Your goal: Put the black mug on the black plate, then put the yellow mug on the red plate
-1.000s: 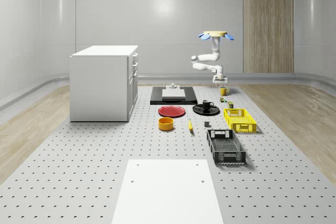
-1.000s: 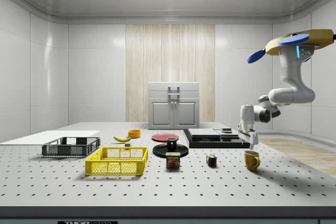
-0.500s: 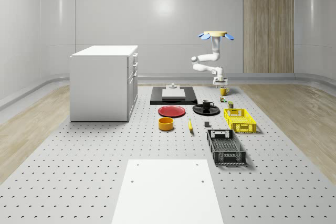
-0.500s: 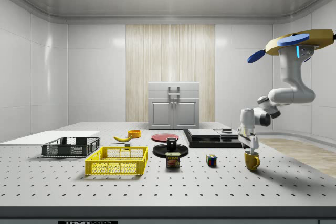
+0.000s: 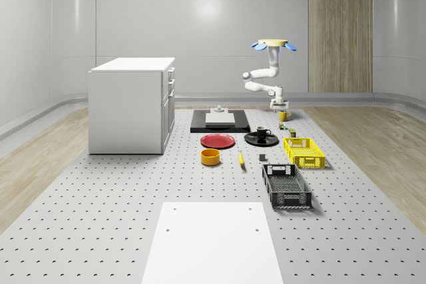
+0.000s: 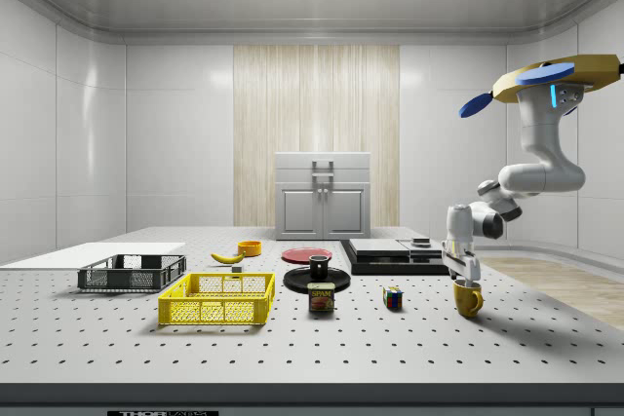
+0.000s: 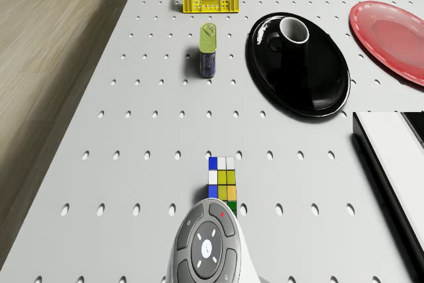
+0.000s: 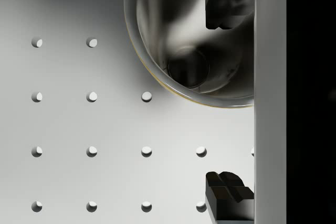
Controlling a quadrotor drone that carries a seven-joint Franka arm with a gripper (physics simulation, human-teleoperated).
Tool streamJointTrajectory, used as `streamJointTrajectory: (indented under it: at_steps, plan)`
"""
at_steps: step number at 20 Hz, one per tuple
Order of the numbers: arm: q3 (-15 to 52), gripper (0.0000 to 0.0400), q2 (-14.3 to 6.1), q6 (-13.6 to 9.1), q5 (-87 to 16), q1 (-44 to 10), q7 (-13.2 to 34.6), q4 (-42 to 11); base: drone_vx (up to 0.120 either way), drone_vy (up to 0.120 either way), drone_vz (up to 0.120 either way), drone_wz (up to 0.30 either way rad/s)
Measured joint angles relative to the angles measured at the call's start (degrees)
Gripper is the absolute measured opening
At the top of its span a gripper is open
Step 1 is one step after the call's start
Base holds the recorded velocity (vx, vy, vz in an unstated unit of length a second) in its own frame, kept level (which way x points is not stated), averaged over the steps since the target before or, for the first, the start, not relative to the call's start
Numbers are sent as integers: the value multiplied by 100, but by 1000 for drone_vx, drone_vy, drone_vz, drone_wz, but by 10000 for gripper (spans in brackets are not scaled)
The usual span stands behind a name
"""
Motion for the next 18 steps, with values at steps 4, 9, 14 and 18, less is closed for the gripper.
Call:
streamJointTrajectory:
  at_steps: [4,9,14,18]
  plan:
    - [-15,400,16,-6,-19,26,-28,7,0,0,0,0]
    - [-27,272,39,-24,-37,51,-50,8,0,0,0,0]
    - [-35,156,62,-45,-52,72,-67,6,0,0,0,0]
    - [-40,127,80,-61,-63,87,-79,4,0,0,0,0]
